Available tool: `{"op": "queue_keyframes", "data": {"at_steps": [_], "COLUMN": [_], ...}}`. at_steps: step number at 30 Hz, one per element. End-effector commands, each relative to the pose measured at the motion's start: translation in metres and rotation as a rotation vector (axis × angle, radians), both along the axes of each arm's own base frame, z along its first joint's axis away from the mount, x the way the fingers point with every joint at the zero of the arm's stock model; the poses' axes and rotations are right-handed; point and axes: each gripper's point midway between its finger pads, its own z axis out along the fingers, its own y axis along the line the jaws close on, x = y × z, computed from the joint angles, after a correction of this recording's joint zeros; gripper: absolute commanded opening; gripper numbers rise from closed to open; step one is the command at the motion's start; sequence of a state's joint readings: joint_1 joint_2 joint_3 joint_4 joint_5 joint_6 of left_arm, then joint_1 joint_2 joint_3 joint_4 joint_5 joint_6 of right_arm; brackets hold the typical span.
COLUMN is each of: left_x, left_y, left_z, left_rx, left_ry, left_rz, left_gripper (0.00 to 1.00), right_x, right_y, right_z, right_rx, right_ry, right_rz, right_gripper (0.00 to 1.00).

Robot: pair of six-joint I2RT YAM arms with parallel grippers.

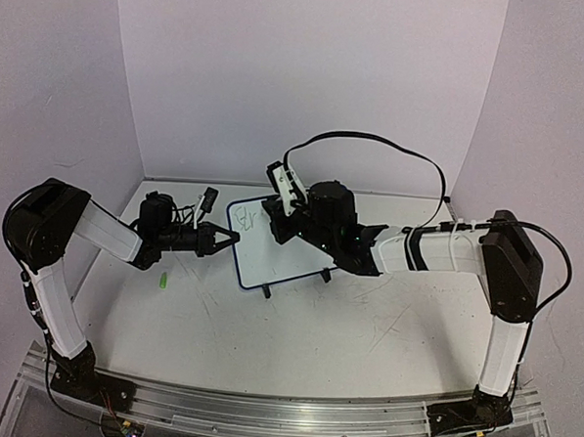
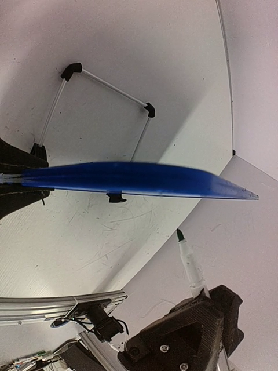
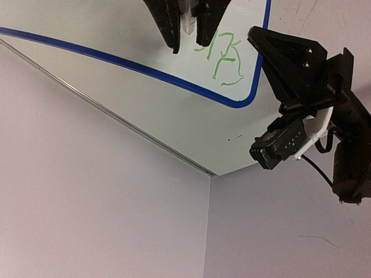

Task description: Write a sentence on the whiteboard

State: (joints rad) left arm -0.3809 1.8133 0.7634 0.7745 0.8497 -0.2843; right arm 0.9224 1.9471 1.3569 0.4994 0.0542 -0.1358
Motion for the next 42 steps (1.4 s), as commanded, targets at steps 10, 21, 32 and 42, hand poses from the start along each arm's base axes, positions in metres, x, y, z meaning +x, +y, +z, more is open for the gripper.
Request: {"op": "queue_keyframes", "data": {"at_steps": [10,21,32,42], "left_x": [0.011,0.011,0.010,0.010], "left_y": [0.001,0.001,0.001,0.001], "left_z": [0.001,0.000,0.000,0.000], "left_rx": [0.045,0.045,0.046,0.048], "left_ry": [-0.046,-0.044,-0.046,-0.050], "left_rz": [0.038,0.034,0.033,0.035], "left_gripper": [0.00,0.00,0.00,0.00], "right_x": [0.014,0.022,0.022,0.009], "right_y": [0.007,0.007,0.020,0.031], "right_z": [0.011,0.010,0.009,-0.008], "right_rx": [0.053,0.039,0.027,0.008], "right_ry": [0.005,-0.010,-0.020,0.019], "right_rz": [0.005,-0.039,-0.006,0.026], "right_gripper": [0.00,0.00,0.00,0.00]}}
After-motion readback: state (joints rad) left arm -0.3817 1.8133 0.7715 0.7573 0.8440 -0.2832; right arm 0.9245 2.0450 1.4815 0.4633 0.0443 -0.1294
